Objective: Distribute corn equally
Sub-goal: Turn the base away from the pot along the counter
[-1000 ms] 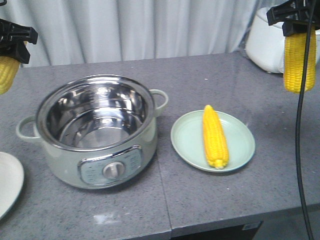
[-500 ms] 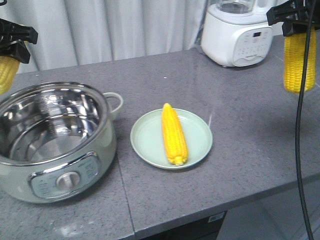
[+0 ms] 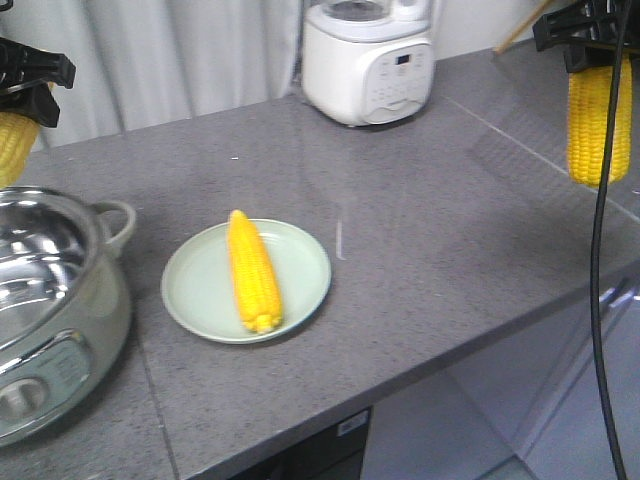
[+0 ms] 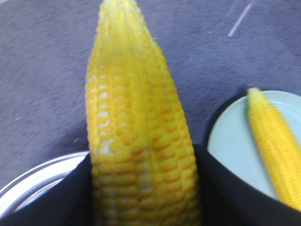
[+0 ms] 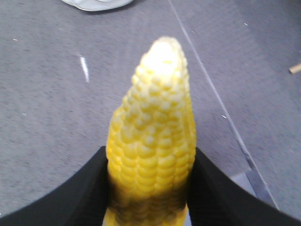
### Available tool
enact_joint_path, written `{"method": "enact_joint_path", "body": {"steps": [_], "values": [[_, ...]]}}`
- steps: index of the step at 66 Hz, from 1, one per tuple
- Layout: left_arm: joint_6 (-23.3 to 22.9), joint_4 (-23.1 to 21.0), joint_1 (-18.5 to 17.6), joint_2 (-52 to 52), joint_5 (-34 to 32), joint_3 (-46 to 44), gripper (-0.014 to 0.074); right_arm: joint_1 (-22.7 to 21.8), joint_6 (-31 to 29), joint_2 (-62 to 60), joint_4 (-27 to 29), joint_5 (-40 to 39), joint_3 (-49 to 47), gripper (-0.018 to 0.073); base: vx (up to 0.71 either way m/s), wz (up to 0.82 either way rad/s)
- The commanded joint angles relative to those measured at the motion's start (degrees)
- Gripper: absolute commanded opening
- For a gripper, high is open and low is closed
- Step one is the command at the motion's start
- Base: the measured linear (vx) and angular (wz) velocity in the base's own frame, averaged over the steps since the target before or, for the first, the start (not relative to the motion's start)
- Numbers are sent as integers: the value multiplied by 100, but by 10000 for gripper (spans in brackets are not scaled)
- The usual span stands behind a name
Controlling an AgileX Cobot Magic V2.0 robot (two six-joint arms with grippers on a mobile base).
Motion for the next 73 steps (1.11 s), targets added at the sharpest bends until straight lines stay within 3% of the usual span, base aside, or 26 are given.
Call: {"method": "enact_joint_path", "body": {"steps": [1, 73], "values": [[1, -56, -5, -292, -156, -135, 165, -26, 8, -227, -113, -329, -172, 187, 0, -41], [1, -56, -5, -292, -156, -135, 165, -26, 8, -227, -113, -329, -172, 187, 0, -40]]}}
